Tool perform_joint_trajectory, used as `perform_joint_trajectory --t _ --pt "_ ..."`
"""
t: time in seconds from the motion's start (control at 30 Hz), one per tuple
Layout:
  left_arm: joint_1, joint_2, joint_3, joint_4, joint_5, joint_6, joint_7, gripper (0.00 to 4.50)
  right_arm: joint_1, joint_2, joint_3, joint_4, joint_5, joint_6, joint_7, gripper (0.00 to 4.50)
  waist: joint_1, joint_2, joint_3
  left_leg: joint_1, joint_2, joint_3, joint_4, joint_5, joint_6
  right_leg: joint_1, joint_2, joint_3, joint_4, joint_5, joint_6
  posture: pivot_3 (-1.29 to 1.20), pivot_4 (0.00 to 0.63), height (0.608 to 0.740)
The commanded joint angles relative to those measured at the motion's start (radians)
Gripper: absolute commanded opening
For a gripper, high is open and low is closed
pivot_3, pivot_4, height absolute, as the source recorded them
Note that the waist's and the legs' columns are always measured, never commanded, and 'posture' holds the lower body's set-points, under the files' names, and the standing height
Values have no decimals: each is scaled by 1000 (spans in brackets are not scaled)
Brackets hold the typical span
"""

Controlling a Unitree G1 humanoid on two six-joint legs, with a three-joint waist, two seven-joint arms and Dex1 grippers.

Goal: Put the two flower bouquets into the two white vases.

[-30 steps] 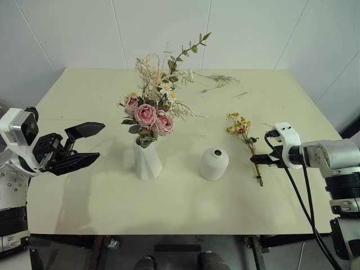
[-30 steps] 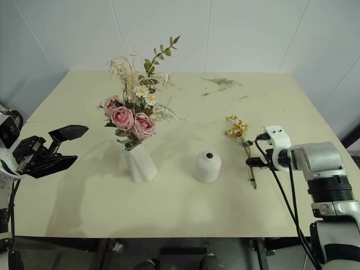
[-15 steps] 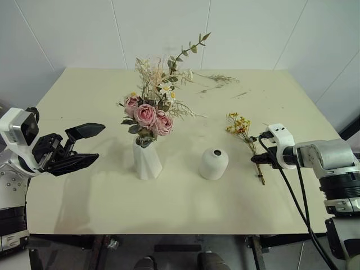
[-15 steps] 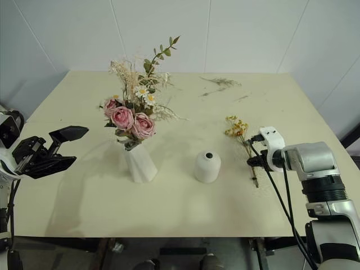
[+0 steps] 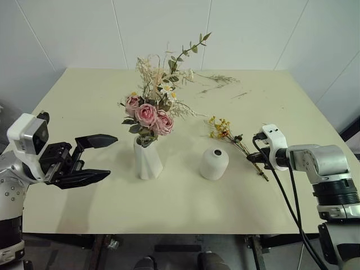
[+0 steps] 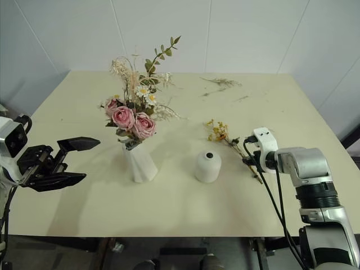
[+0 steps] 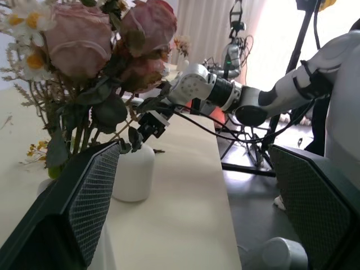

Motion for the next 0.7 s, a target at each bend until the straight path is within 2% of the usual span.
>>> perform_joint_trajectory --t 0.03,0.37,0.43,0.57,0.7 --pt "27 7 -16 -75 15 -26 24 4500 9 7 -64 -58 15 -32 -23 18 0 0 0 0 0 0 0 0 0 0 0 0 0 0 0 0 150 740" --pt "88 -69 -44 -188 -42 -8 143 4500 120 109 -293 -301 87 -251 -96 18 1 0 0 0 0 0 -1 0 0 0 0 0 0 0 0 0 150 740" --pt "97 -88 -59 -207 -46 -8 167 4500 148 133 -320 -347 107 -298 -98 18 3 0 0 0 0 0 -1 0 0 0 0 0 -1 0 0 0 150 740" --pt "111 -112 -93 -227 -37 -16 187 4500 196 238 -392 -448 179 -538 -72 18 2 0 0 0 0 0 0 0 0 1 0 0 0 0 0 0 150 740" --pt "108 -124 -106 -230 -37 -21 203 4500 240 287 -400 -508 237 -618 -64 18 1 0 0 1 0 0 0 0 0 1 0 0 1 0 0 0 150 740"
